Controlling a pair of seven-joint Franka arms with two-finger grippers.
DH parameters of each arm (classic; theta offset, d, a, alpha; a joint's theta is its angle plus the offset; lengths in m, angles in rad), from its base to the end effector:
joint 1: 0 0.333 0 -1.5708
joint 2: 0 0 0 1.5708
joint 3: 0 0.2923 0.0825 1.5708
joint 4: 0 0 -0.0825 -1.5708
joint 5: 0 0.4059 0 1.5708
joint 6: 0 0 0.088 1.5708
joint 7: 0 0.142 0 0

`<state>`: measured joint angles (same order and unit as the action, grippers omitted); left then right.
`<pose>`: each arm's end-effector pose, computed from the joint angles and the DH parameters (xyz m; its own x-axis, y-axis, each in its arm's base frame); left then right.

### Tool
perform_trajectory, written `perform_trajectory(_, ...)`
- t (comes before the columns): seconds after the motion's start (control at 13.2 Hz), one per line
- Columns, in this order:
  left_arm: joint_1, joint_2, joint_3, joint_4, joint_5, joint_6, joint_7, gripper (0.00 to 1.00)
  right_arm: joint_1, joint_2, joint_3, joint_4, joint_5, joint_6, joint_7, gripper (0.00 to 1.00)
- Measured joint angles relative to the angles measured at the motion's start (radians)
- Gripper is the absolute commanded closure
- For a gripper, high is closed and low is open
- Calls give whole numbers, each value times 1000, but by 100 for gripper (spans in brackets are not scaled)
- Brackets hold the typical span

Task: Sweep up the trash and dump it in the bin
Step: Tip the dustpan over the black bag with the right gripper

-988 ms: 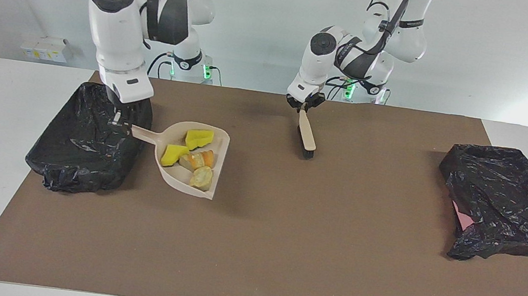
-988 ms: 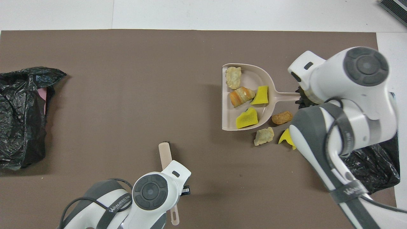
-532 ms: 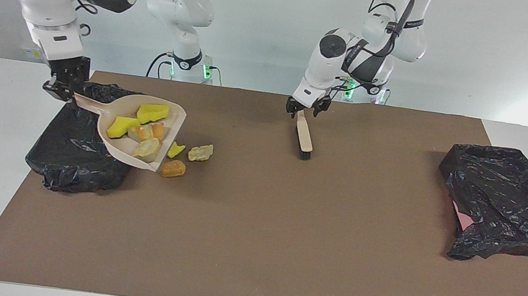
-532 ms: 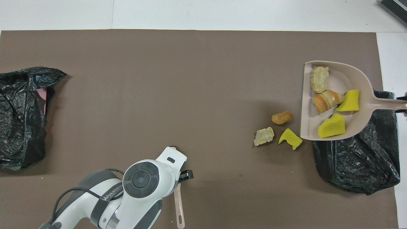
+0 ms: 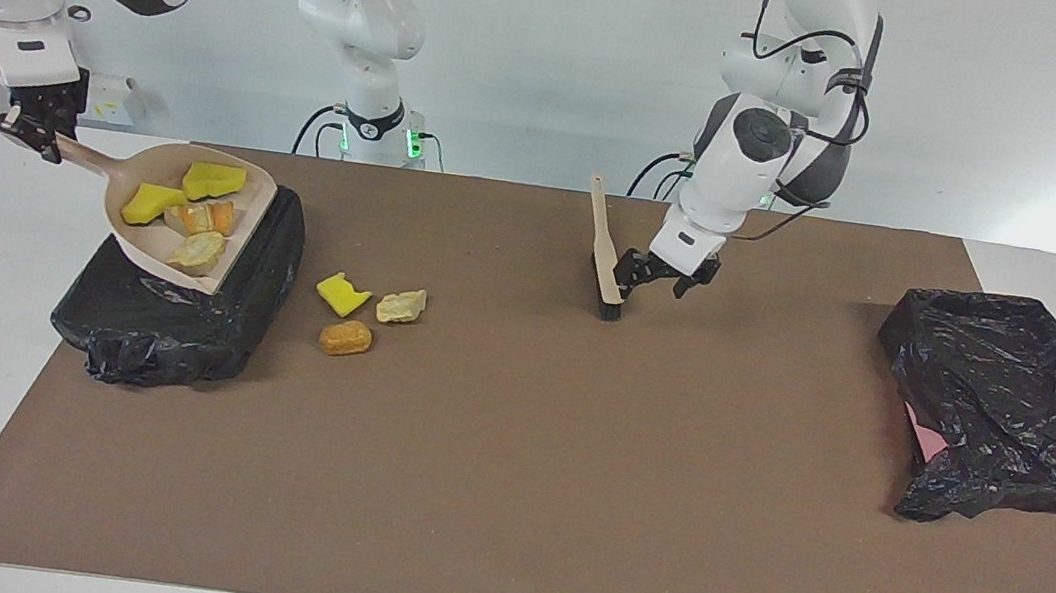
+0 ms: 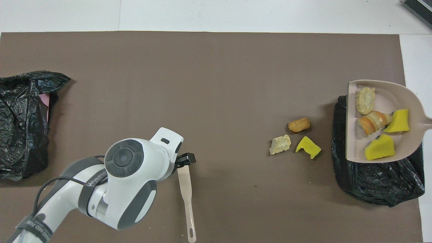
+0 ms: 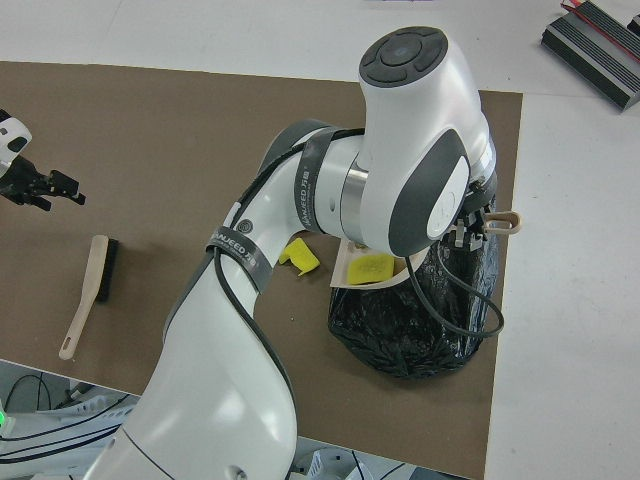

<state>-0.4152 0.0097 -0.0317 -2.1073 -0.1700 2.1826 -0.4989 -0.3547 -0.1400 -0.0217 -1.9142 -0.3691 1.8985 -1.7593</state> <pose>0.5116 -0.2575 0.3490 0.9895 0.1433 -0.0180 0.1444 -0.9773 0.1552 0.5080 -0.2424 0.5096 0.0902 0.9272 -0.3636 0.9959 -0.0829 0.0356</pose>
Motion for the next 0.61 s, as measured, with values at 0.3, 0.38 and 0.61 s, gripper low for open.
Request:
perform_trajectory(0.3,135,-1,2,121,25,-113,256,0,23,-59,13,-112,-245,50,202,100)
perform_trajectory(0.38,166,-1,2,153,32,-143,305,0,33,-65,16,-130,-287,50,243,100)
perform_trajectory(0.61,251,-3,3,241,86,-262,455,0,63,-70,19,-150,-408,35,320,100)
